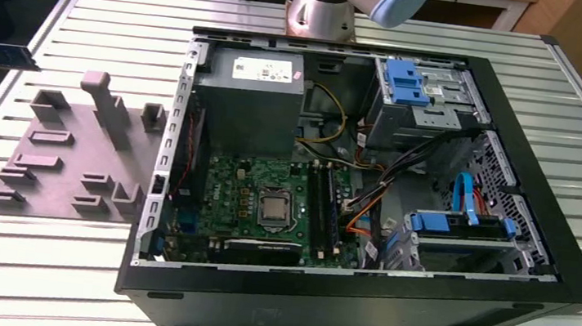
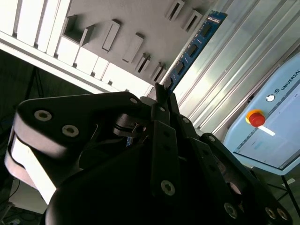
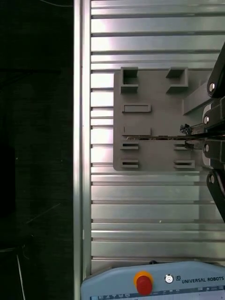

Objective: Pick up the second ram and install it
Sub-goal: 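Pick up the second ram and move it above second insertion slot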

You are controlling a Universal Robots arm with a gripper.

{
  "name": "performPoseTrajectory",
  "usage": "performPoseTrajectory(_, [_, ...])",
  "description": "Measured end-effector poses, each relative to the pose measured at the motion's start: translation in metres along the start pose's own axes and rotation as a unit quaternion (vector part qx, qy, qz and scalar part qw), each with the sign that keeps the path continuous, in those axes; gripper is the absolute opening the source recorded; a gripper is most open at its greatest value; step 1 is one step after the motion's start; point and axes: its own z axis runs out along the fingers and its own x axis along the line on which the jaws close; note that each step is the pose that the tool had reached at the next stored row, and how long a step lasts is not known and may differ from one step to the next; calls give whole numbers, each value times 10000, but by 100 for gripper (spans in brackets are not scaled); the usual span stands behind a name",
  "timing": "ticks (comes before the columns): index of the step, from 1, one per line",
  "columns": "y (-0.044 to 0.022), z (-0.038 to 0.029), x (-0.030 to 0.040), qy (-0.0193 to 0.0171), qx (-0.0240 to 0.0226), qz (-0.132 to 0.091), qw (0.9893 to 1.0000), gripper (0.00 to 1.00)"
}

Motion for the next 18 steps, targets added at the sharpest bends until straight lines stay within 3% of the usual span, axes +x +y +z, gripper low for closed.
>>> performPoseTrajectory(18, [1, -67, -5, 30, 1, 0, 10000, 14])
